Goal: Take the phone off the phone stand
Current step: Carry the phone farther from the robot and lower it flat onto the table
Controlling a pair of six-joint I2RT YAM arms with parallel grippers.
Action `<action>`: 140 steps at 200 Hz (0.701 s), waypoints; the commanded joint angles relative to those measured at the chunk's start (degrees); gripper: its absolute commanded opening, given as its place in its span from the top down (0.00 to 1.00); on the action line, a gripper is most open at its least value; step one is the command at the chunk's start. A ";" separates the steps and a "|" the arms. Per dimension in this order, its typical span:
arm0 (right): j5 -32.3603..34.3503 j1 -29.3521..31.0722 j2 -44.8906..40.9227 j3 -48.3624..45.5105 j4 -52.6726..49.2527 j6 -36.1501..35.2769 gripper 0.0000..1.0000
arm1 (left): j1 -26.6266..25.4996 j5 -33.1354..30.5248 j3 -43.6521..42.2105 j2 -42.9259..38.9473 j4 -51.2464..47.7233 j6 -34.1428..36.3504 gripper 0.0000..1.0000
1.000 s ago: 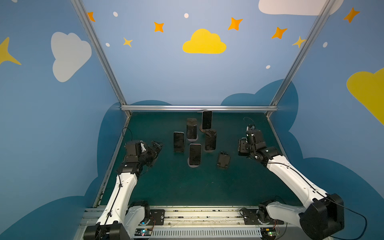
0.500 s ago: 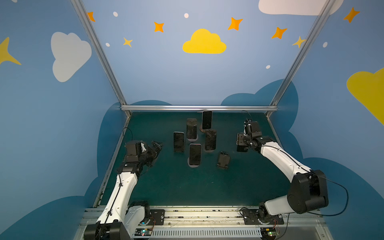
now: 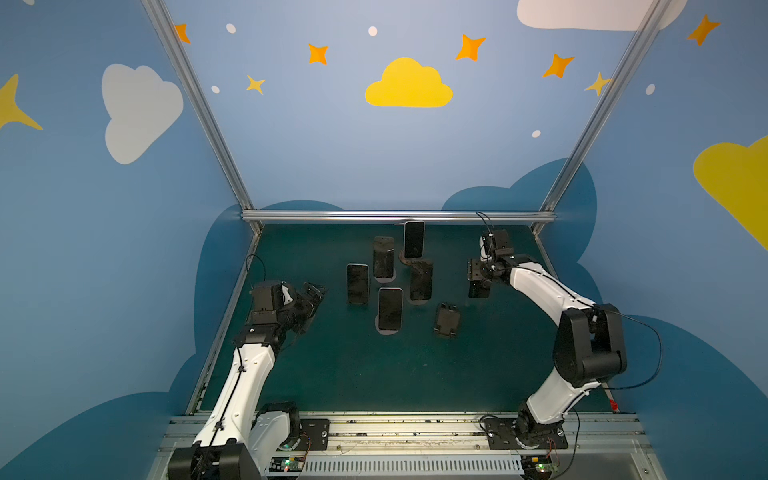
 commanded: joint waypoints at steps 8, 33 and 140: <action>-1.46 -0.31 4.07 7.88 -8.80 0.11 0.36 | -0.11 -0.15 1.92 0.29 -0.51 0.80 0.00; -2.10 -0.66 8.89 14.42 -17.08 1.98 0.36 | -0.12 -0.11 1.88 0.45 -0.41 0.69 0.00; -4.87 -2.22 23.52 31.89 -32.48 -1.54 0.38 | -0.21 0.89 1.57 0.12 -0.24 0.71 0.00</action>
